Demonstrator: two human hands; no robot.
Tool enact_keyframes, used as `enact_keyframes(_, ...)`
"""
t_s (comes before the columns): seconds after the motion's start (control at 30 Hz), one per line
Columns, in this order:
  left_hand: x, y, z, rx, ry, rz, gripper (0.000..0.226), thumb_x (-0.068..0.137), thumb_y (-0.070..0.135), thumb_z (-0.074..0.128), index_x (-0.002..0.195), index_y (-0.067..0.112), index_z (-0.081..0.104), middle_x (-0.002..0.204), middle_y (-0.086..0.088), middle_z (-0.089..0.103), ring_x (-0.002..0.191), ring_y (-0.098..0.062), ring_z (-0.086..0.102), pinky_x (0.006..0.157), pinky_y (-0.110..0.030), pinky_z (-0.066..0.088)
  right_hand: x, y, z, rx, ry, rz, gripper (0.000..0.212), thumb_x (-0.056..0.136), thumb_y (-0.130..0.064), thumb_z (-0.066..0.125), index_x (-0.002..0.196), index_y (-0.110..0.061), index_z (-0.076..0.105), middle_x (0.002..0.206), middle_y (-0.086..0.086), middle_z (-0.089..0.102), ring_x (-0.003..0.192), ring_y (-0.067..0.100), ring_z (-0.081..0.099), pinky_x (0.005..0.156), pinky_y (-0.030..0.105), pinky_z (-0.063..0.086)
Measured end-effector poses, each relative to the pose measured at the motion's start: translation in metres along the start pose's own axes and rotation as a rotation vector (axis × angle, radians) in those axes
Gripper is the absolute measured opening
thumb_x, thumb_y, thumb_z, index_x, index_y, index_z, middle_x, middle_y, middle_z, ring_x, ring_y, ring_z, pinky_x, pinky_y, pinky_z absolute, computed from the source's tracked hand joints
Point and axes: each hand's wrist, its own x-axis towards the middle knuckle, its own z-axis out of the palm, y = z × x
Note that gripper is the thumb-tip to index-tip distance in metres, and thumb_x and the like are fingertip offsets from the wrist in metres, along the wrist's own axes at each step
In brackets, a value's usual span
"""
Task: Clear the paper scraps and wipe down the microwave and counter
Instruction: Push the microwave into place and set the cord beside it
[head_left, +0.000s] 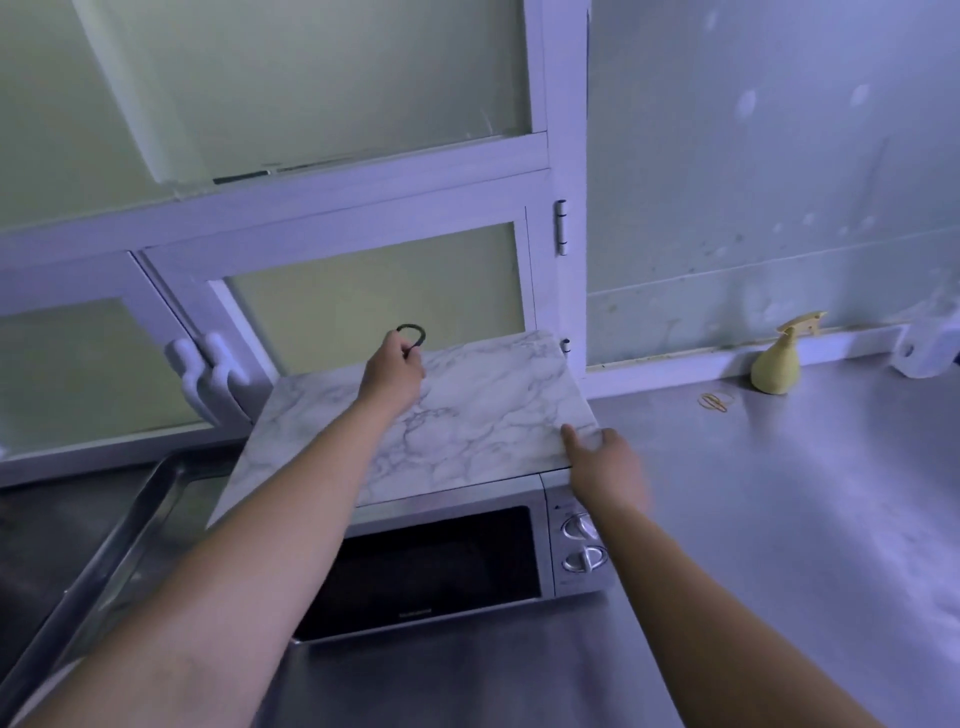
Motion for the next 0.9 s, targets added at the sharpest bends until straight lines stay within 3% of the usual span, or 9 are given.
enact_keyframes(0.23,-0.014,0.116,0.064,-0.292,-0.232,0.102,0.028,0.104,0.022,0.04,0.124,0.013,0.057,0.068,0.002,0.052,0.05,-0.011,0.04,0.048,-0.024,0.031,0.007,0.011,-0.004,-0.024,-0.094,-0.015,0.048,0.094,-0.062,0.047,0.114,-0.019,0.057,0.113,0.007,0.067,0.107,0.033,0.062,0.084,0.037,0.044)
enact_keyframes(0.37,-0.058,0.163,0.09,-0.416,-0.474,0.243,0.02,0.104,0.021,0.044,0.116,0.023,0.06,0.064,0.0,0.051,0.044,-0.008,0.036,0.042,-0.019,0.028,0.04,0.017,-0.067,0.483,-0.483,0.191,0.05,0.1,-0.058,0.038,0.104,-0.018,0.067,0.111,0.009,0.069,0.094,0.024,0.062,0.078,0.034,0.04)
enact_keyframes(0.5,-0.109,0.171,0.111,-0.408,-0.797,0.315,0.021,0.105,0.02,0.045,0.121,0.025,0.057,0.072,-0.002,0.056,0.049,-0.012,0.044,0.044,-0.021,0.038,0.083,0.011,-0.149,0.804,-0.567,0.254,0.06,0.089,-0.067,0.044,0.103,-0.015,0.071,0.097,0.008,0.074,0.095,0.031,0.067,0.088,0.048,0.045)
enact_keyframes(0.57,-0.135,0.17,0.12,-0.408,-0.951,0.327,0.022,0.104,0.017,0.047,0.124,0.023,0.054,0.071,-0.002,0.055,0.051,-0.013,0.049,0.048,-0.023,0.047,0.089,-0.004,-0.176,0.844,-0.611,0.224,0.049,0.084,-0.055,0.057,0.103,-0.013,0.071,0.092,0.008,0.075,0.075,0.026,0.071,0.075,0.047,0.057)
enact_keyframes(0.63,-0.152,0.17,0.124,-0.42,-1.07,0.332,0.023,0.101,0.015,0.052,0.122,0.025,0.054,0.072,-0.002,0.057,0.06,-0.018,0.057,0.062,-0.032,0.056,0.089,-0.014,-0.189,0.81,-0.645,0.184,0.033,0.086,-0.035,0.063,0.108,-0.011,0.069,0.111,0.008,0.075,0.083,0.022,0.076,0.077,0.046,0.06)
enact_keyframes(0.7,-0.149,0.168,0.122,-0.373,-1.089,0.361,0.024,0.097,0.014,0.06,0.117,0.027,0.058,0.076,-0.001,0.061,0.072,-0.019,0.062,0.079,-0.041,0.058,0.087,-0.017,-0.193,0.745,-0.678,0.146,0.029,0.081,-0.024,0.069,0.106,-0.01,0.07,0.111,0.007,0.076,0.091,0.019,0.075,0.093,0.043,0.053)
enact_keyframes(0.77,-0.133,0.162,0.115,-0.319,-1.086,0.357,0.022,0.096,0.013,0.063,0.114,0.024,0.064,0.082,0.0,0.064,0.079,-0.018,0.063,0.087,-0.043,0.056,0.084,-0.014,-0.189,0.687,-0.708,0.141,0.028,0.074,-0.021,0.073,0.1,-0.01,0.071,0.094,0.003,0.077,0.077,0.016,0.074,0.083,0.037,0.056)
enact_keyframes(0.83,-0.11,0.154,0.106,-0.27,-1.067,0.367,0.017,0.095,0.018,0.064,0.108,0.027,0.071,0.086,0.002,0.068,0.081,-0.016,0.065,0.083,-0.035,0.057,0.084,-0.011,-0.18,0.655,-0.69,0.127,0.018,0.084,-0.01,0.07,0.102,-0.007,0.07,0.086,0.005,0.074,0.072,0.017,0.072,0.072,0.035,0.059)
enact_keyframes(0.9,-0.082,0.139,0.102,-0.244,-0.893,0.304,0.013,0.093,0.021,0.065,0.091,0.026,0.076,0.076,0.004,0.07,0.07,-0.012,0.065,0.071,-0.028,0.055,0.088,-0.01,-0.177,0.636,-0.619,0.116,0.013,0.091,-0.003,0.064,0.102,-0.005,0.071,0.082,0.007,0.074,0.071,0.018,0.073,0.074,0.036,0.061)
